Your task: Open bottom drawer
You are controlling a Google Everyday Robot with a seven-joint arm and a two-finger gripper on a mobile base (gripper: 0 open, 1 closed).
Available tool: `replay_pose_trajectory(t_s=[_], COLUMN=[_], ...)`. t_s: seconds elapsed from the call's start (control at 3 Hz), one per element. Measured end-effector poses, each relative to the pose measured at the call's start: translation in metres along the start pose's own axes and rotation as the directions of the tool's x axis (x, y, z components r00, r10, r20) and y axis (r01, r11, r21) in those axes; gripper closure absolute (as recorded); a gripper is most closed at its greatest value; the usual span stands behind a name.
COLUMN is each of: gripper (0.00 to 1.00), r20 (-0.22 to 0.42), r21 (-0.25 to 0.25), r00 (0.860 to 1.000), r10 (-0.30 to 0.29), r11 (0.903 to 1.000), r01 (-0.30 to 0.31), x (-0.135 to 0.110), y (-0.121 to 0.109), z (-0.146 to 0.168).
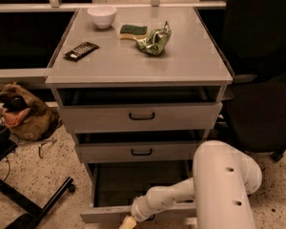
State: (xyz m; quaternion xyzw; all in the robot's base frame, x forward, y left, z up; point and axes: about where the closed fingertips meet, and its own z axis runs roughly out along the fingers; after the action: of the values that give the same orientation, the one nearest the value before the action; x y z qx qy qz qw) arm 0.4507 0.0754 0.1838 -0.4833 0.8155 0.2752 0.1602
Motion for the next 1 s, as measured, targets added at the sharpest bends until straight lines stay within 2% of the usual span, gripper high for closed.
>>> replay_pose_trajectory(t_s=[0.67,1.0], gripper=[0.0,0.0], r20=[0.011,0.028], r21=[-0.014,-0.019], r00=[1.0,0.998], r10=[0.016,0.061], r11=[0.9998,0.998], r01=[-0.016,-0.06], x=[0.004,0.006], y=[0.007,0.015], z=[0.001,-0.001])
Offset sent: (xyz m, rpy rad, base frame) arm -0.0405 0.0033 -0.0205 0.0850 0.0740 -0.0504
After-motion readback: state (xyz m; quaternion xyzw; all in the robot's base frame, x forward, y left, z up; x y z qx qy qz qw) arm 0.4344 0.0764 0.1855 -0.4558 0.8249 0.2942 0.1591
